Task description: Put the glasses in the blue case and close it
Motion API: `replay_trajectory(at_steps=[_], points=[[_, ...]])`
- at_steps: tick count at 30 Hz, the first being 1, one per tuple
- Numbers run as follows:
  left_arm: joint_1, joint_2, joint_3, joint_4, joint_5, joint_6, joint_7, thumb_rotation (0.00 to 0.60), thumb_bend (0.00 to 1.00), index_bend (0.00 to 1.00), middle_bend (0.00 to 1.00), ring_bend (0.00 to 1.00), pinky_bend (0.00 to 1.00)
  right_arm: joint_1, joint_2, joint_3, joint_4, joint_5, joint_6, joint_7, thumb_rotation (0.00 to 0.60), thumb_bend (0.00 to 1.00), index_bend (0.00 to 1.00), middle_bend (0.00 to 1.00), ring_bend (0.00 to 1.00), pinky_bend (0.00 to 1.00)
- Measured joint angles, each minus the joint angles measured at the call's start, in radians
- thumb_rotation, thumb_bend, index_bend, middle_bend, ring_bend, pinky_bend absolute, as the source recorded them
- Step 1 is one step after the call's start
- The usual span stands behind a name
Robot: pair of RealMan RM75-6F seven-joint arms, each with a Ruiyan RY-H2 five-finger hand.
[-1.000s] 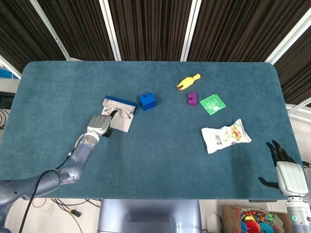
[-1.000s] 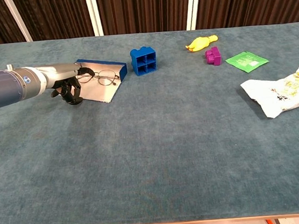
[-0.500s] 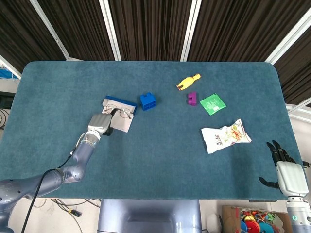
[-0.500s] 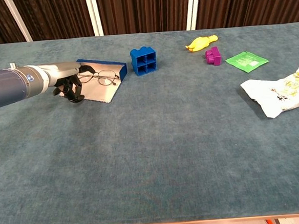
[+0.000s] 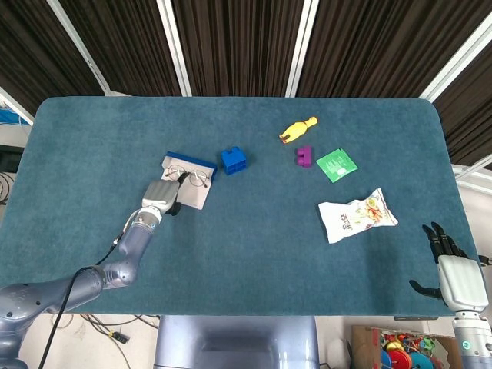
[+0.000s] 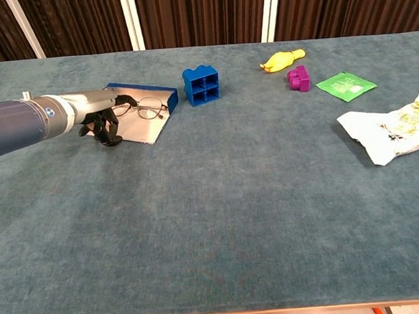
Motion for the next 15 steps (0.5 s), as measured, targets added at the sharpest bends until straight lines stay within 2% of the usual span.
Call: replay_trajectory(at_steps=[15], points=[[-0.048,-0.048,-0.021,0.072,-0.05,-0.005,0.042,0.6,0.44,0.0,0.63,0.63,0.76,0.0,0.001,0.0,-0.004,0.003,-0.002,0.002,0.6,0.18,0.02,0.0,0.16,0.32]])
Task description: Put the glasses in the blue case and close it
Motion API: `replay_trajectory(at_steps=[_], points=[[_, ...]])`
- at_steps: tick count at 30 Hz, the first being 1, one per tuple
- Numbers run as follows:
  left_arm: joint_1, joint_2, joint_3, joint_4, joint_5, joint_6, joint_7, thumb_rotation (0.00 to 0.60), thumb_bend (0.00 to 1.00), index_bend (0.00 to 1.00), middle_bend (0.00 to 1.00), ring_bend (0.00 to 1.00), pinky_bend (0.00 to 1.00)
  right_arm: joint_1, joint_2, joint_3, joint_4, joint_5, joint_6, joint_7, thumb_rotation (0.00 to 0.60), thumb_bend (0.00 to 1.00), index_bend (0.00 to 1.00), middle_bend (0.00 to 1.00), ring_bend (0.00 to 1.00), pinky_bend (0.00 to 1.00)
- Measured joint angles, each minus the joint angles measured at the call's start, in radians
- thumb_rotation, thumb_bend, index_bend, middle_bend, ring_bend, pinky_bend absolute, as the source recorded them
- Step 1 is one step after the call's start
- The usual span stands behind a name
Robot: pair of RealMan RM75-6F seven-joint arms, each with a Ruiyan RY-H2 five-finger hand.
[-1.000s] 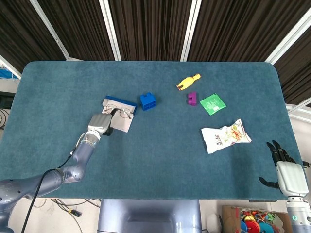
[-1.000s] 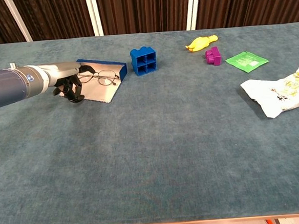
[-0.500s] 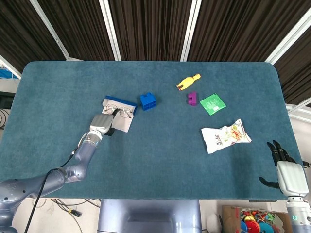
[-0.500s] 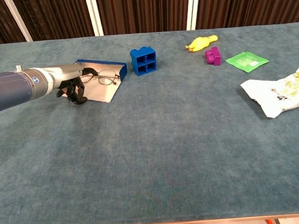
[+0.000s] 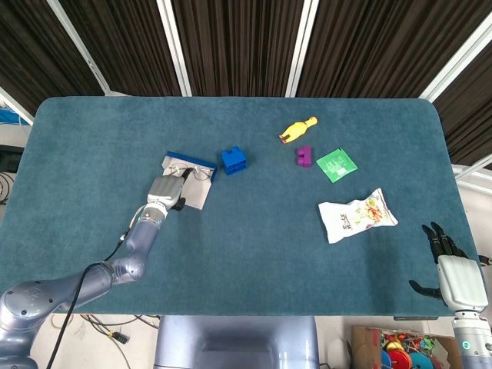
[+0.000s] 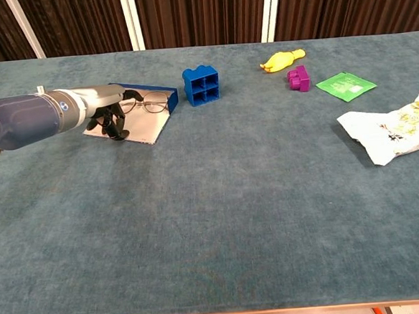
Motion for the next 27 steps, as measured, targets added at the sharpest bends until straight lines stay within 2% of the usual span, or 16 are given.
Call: replay_trajectory(at_steps=[27], points=[[-0.046,-0.053,-0.017,0.072,-0.106,0.027,0.127,0.6,0.44,0.0,0.63,0.63,0.76,-0.001,0.01,0.003,-0.013,0.015,-0.009,0.014,0.6,0.2,0.02,0.0,0.16,0.32]])
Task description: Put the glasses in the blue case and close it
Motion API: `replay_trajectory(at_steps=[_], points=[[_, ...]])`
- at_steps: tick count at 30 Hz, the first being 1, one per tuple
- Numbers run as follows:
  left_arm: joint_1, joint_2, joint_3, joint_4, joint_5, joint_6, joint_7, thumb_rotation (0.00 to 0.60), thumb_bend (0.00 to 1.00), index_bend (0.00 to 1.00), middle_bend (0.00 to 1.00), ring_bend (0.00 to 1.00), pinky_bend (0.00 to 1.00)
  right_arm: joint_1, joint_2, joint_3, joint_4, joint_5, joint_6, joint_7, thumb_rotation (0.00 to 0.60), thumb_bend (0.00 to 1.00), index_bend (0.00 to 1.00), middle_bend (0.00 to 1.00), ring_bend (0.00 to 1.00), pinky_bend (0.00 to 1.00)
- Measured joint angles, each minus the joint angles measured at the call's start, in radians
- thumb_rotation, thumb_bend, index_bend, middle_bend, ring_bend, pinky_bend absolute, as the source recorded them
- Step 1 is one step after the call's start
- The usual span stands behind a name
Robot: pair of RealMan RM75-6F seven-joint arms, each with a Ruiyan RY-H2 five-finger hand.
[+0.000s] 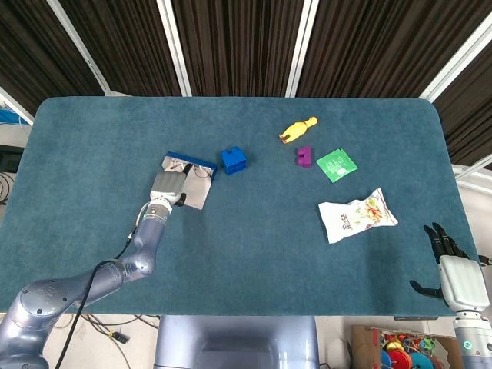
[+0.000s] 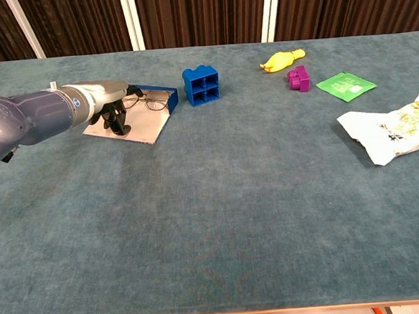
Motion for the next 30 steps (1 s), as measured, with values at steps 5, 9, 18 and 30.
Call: replay_trajectory(at_steps=[5,9,18,30], points=[[-0.008,0.001,-0.001,-0.015,-0.01,0.013,0.025,0.6,0.44,0.0,0.63,0.63,0.76,-0.001,0.004,0.002,-0.004,0.005,-0.002,0.006,0.6,0.2,0.02,0.0,0.16,0.32],[-0.004,0.014,0.004,-0.058,0.004,0.037,0.033,0.6,0.44,0.0,0.62,0.63,0.76,-0.001,0.005,0.003,-0.003,0.004,0.001,0.008,0.6,0.2,0.02,0.0,0.16,0.32],[0.055,0.136,0.028,-0.301,0.064,0.142,0.03,0.6,0.29,0.15,0.43,0.36,0.41,-0.003,-0.002,0.003,0.005,-0.012,0.016,0.006,0.6,0.2,0.02,0.0,0.16,0.32],[0.143,0.259,0.093,-0.436,0.21,0.218,-0.017,0.6,0.18,0.11,0.17,0.1,0.15,-0.006,-0.006,0.002,0.002,-0.006,0.016,0.007,0.6,0.2,0.02,0.0,0.16,0.32]])
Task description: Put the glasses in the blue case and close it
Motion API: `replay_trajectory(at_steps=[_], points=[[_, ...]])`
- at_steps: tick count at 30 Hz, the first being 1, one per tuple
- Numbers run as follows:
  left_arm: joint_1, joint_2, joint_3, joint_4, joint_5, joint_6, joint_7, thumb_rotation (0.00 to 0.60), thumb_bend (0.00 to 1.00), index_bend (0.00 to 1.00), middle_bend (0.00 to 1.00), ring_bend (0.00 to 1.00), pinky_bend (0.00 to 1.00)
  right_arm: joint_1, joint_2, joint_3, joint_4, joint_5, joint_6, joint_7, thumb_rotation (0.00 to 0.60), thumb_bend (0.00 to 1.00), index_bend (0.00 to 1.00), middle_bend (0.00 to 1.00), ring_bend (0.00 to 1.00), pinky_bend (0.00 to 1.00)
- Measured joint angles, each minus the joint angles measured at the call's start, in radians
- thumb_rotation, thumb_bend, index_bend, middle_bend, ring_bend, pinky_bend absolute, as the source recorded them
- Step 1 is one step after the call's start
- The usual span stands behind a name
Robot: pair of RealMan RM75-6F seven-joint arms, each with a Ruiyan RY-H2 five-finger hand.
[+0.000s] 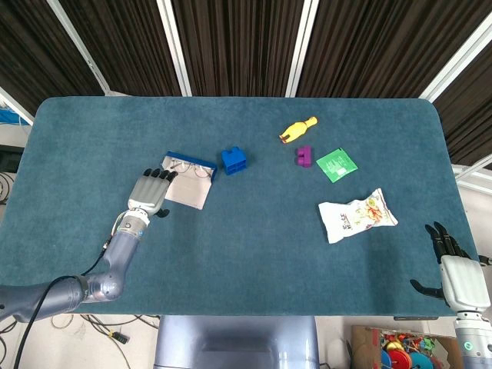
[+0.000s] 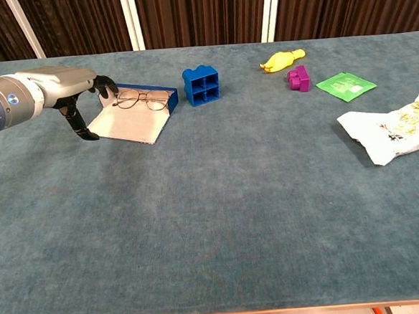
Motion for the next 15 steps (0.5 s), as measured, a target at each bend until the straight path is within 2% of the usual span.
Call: replay_trajectory(at_steps=[9,15], points=[[0.034,-0.063,0.046,0.161,0.23,0.034,-0.098,0.6,0.19,0.08,0.16,0.1,0.13,0.0,0.005,0.001,-0.005,0.01,-0.009,0.007,0.6,0.21,0.02,0.0,0.16,0.32],[0.041,-0.116,0.048,0.257,0.292,0.027,-0.162,0.6,0.19,0.08,0.16,0.1,0.13,0.001,0.007,0.003,-0.008,0.015,-0.011,0.008,0.6,0.21,0.02,0.0,0.16,0.32]])
